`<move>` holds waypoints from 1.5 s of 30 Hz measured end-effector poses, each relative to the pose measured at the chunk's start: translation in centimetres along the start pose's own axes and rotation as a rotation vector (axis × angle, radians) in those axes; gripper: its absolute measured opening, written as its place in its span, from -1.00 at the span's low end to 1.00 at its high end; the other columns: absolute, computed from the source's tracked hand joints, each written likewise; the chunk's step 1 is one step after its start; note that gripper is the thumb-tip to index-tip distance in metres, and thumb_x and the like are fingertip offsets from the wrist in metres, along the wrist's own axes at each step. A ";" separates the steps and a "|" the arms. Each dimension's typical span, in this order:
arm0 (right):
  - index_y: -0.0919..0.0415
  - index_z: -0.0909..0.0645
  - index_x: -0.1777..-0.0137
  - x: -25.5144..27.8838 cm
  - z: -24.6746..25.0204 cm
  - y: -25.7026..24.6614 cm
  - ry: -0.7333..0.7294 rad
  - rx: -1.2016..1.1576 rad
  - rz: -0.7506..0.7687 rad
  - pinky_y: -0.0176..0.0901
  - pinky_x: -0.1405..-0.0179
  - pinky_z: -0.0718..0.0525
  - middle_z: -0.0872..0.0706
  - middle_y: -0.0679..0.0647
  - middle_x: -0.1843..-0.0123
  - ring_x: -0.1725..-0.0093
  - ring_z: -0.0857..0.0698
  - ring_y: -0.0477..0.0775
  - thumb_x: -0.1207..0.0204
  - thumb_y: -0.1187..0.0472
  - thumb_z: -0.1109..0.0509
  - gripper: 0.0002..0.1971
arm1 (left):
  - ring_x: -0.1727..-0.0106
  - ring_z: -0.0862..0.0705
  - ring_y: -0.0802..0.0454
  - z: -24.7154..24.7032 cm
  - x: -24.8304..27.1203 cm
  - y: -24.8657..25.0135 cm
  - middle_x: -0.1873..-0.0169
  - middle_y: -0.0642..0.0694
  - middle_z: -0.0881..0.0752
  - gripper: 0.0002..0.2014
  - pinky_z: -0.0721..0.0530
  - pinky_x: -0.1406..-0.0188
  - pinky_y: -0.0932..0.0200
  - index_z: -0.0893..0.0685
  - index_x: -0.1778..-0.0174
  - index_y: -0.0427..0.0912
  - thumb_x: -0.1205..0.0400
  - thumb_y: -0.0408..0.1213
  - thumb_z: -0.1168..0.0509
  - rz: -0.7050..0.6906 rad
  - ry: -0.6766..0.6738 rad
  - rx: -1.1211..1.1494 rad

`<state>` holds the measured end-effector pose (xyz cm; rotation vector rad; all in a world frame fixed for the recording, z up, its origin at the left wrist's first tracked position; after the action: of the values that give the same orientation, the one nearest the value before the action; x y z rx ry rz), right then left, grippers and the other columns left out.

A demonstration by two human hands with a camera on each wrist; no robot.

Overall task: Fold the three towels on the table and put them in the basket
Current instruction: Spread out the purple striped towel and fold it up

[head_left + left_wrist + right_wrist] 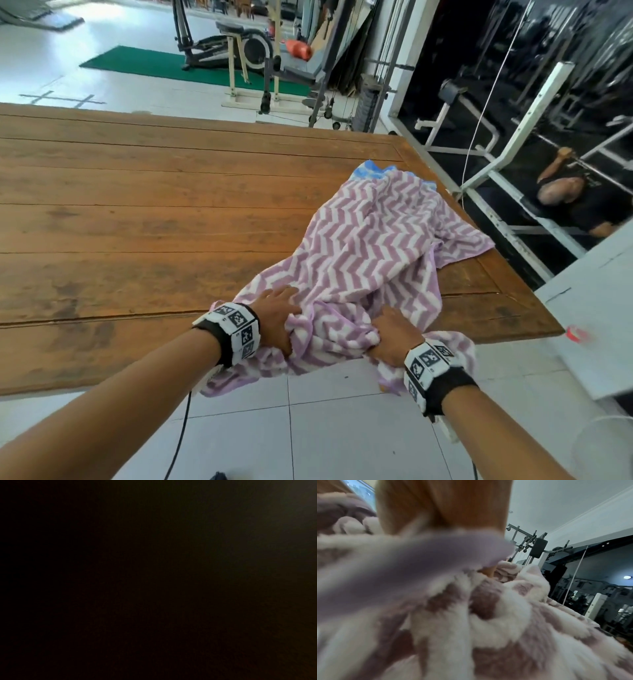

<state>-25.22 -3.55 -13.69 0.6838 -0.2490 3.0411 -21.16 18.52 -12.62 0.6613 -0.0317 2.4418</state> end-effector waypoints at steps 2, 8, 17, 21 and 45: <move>0.15 -0.49 -0.37 0.2 -0.3 -0.7 0.040 -0.048 0.025 0.02 -0.30 -0.57 -0.52 0.13 -0.35 -0.31 -0.54 0.23 -0.16 -0.08 -0.43 -0.28 | -0.19 -0.57 -0.14 0.0 -0.2 0.0 -0.12 -0.14 -0.58 -0.54 -0.55 -0.13 0.07 -0.54 0.04 -0.13 -0.29 0.02 -0.51 -0.063 0.007 0.098; 0.04 -0.32 -0.50 1.6 0.8 -2.2 0.149 -0.484 -0.060 0.03 -0.33 -0.56 -0.60 0.01 -0.36 -0.32 -0.58 0.13 -0.28 0.15 -0.41 -0.27 | -0.09 -0.66 -0.16 1.0 -0.3 -2.5 -0.06 -0.14 -0.67 -0.46 -0.61 -0.06 0.11 -0.46 -0.21 -0.13 -0.39 -0.05 -0.48 -0.076 0.125 0.174; 0.21 -0.62 -0.19 3.3 -3.3 -7.0 -0.094 -0.219 -0.197 -0.12 -0.08 -0.65 -0.72 0.10 -0.10 -0.09 -0.69 0.15 -0.34 0.09 -0.54 -0.57 | 0.03 -0.69 -0.02 -0.4 1.9 -6.3 0.02 -0.06 -0.71 -0.45 -0.67 -0.05 0.15 -0.63 -0.20 -0.17 -0.34 -0.05 -0.55 -0.078 -0.076 0.071; 0.10 -0.43 -0.44 3.5 -2.4 -7.2 0.091 -0.031 -0.168 0.04 -0.39 -0.50 -0.40 0.16 -0.46 -0.47 -0.40 0.25 -0.23 0.04 -0.57 -0.26 | -0.53 -0.31 -0.15 0.9 2.5 -5.3 -0.48 -0.19 -0.40 -0.26 -0.27 -0.53 -0.04 -0.61 -0.33 -0.15 -0.33 0.23 -0.45 -0.283 0.036 -0.299; 0.12 -0.50 -0.40 2.6 -3.1 -9.1 0.141 0.069 0.032 0.04 -0.53 -0.31 -0.19 0.16 -0.61 -0.58 -0.25 0.26 -0.37 0.02 -0.52 -0.41 | 0.09 -0.67 -0.09 -2.0 6.2 -6.8 0.19 -0.03 -0.73 -0.48 -0.69 -0.10 0.00 -0.60 0.23 0.03 -0.10 0.34 -0.34 -0.035 -0.150 -0.132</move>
<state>-28.38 5.84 -13.95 0.4700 -0.1536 3.1227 -22.59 27.81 -12.34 0.7770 -0.2372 2.3291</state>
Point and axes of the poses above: each hand's wrist, its own x-axis away from the middle knuckle, its own z-axis out of the back of the hand, y = z × x, the point moved 5 cm from there along -x, towards the middle knuckle
